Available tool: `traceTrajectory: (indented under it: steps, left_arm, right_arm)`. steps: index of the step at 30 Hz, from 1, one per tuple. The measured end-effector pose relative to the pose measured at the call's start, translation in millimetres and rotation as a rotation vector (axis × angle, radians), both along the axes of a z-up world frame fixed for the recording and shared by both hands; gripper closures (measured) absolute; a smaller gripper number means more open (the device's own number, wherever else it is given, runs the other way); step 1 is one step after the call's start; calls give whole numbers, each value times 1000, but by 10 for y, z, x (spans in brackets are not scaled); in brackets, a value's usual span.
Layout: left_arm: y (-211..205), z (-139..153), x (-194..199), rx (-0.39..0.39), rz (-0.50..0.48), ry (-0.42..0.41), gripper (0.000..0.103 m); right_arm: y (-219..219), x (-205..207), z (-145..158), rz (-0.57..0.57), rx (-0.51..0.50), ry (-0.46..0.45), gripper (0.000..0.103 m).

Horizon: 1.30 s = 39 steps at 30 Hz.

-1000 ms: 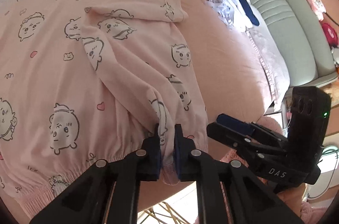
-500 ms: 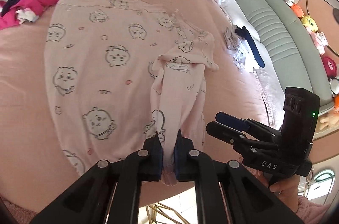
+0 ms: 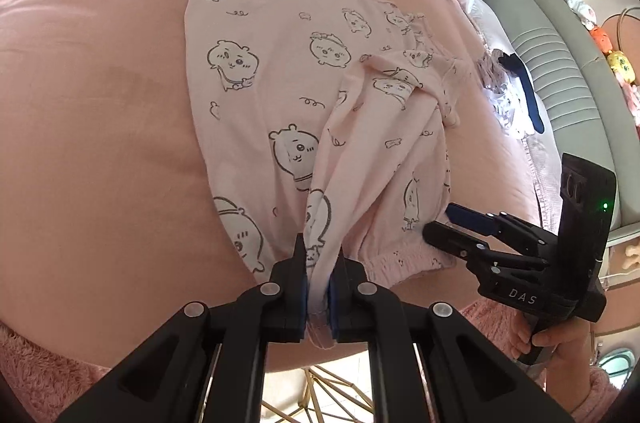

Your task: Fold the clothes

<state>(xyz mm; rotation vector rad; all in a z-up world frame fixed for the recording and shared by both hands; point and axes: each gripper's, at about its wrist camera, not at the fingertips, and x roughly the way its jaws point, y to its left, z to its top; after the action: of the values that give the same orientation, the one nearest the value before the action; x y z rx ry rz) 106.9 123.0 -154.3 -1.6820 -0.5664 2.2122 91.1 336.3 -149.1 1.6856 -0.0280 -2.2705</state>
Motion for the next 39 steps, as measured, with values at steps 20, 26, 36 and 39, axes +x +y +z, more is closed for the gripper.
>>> traceTrajectory:
  steps: [20,26,36,39]
  left_arm:
    - [-101,-113,180,75,134,-30,75]
    - [-22,-140,207,117,132,-31,74]
    - [36,-97,223,124,64,-13,89]
    - [11,-95,280,132,54,-10,90]
  right_arm:
    - [280,-50,-110,-140,-262,-97,45]
    - [210,-37,-139,-118,-281,-95,49]
    - [213,-29,-163,-116,-324,-91,87]
    - [295,40,-125,-148,-353,-87,87]
